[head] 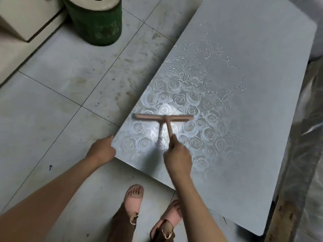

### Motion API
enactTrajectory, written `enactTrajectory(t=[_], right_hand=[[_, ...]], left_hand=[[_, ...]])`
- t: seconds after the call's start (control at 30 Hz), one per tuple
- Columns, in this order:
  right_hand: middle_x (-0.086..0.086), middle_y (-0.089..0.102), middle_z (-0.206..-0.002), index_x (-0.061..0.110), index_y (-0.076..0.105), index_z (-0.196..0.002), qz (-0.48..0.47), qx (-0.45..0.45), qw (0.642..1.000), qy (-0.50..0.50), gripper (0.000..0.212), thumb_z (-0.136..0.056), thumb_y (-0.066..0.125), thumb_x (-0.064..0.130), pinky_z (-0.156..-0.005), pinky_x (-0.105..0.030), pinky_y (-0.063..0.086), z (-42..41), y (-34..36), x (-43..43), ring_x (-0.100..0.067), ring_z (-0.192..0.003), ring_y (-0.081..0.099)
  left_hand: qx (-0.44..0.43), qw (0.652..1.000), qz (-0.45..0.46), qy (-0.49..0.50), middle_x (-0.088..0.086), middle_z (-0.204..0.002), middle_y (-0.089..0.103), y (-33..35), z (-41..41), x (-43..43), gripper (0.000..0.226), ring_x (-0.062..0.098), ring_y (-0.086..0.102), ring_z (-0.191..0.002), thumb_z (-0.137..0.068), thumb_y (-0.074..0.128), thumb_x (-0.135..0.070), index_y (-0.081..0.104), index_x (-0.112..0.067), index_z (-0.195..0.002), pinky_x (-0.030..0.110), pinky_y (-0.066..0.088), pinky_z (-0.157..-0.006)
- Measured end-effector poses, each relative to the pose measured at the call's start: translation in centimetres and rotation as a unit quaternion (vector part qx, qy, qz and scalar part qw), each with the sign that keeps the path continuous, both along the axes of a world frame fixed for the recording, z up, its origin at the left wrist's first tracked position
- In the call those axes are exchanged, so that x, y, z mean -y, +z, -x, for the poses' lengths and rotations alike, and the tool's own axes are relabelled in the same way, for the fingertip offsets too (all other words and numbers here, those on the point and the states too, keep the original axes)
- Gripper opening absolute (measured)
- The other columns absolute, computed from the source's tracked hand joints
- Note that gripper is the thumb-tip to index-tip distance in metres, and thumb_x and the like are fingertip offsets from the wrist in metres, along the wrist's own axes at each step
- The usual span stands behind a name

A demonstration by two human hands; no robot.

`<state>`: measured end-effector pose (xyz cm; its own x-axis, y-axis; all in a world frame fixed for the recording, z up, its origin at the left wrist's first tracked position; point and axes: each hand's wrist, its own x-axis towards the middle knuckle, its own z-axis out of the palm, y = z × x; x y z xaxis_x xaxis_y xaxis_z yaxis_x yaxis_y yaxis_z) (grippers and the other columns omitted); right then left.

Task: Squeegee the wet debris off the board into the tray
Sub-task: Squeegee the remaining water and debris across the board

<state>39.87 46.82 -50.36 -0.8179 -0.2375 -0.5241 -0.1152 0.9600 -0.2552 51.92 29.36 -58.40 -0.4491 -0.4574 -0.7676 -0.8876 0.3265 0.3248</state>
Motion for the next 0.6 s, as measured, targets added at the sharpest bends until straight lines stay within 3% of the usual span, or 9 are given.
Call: enactTrajectory(t=[0.1,0.2,0.37,0.43,0.6], right_hand=[[-0.003,0.057,-0.080,0.019,0.056,-0.111,0.029,0.013,0.999,-0.038,0.028,-0.090,0.041,0.008,-0.062,-0.030,0.038,2.2,0.7,2.1,-0.030,-0.080,0.059],[0.007,0.047,-0.067,0.023,0.055,-0.113,0.013,-0.007,0.999,-0.036,0.028,-0.094,0.040,0.010,-0.050,-0.029,0.032,-1.7,2.0,-1.6,-0.015,-0.058,0.046],[-0.005,0.060,-0.088,0.029,0.045,-0.135,-0.011,0.014,0.999,-0.048,0.041,-0.097,0.037,0.015,-0.063,-0.031,0.039,-3.6,0.7,-0.8,-0.028,-0.084,0.060],[-0.009,0.063,-0.093,0.022,0.047,-0.132,0.001,-0.007,0.999,-0.038,0.038,-0.096,0.038,0.012,-0.067,-0.033,0.044,0.6,-0.4,2.3,-0.031,-0.088,0.061],[-0.008,0.059,-0.093,0.017,0.056,-0.118,0.024,0.014,0.997,-0.070,0.033,-0.089,0.042,0.008,-0.073,-0.034,0.046,9.2,-0.3,7.6,-0.031,-0.091,0.060]], left_hand=[[-0.011,1.000,-0.020,0.019,0.013,-0.123,0.060,0.0,-0.2,0.3,0.045,0.035,0.054,-0.111,-0.081,0.041,0.002,0.053,-0.010,-0.123,0.033,0.044,-0.091],[-0.016,0.999,-0.035,0.031,0.012,-0.116,0.062,0.0,-0.2,0.6,0.044,0.034,0.056,-0.106,-0.079,0.038,0.002,0.053,-0.009,-0.118,0.036,0.046,-0.089],[-0.013,0.998,-0.040,0.042,0.009,-0.080,0.054,0.1,0.3,1.1,0.015,0.030,0.048,-0.075,-0.077,0.036,0.003,0.043,-0.007,-0.084,0.031,0.037,-0.062],[-0.009,0.998,-0.040,0.039,0.010,-0.086,0.057,-0.1,0.6,1.2,0.020,0.030,0.049,-0.078,-0.078,0.036,0.001,0.047,-0.008,-0.091,0.030,0.039,-0.065],[-0.016,0.999,-0.041,0.013,0.009,-0.109,0.061,0.1,1.7,0.9,0.043,0.030,0.057,-0.099,-0.079,0.037,-0.001,0.052,-0.013,-0.118,0.039,0.050,-0.088]])
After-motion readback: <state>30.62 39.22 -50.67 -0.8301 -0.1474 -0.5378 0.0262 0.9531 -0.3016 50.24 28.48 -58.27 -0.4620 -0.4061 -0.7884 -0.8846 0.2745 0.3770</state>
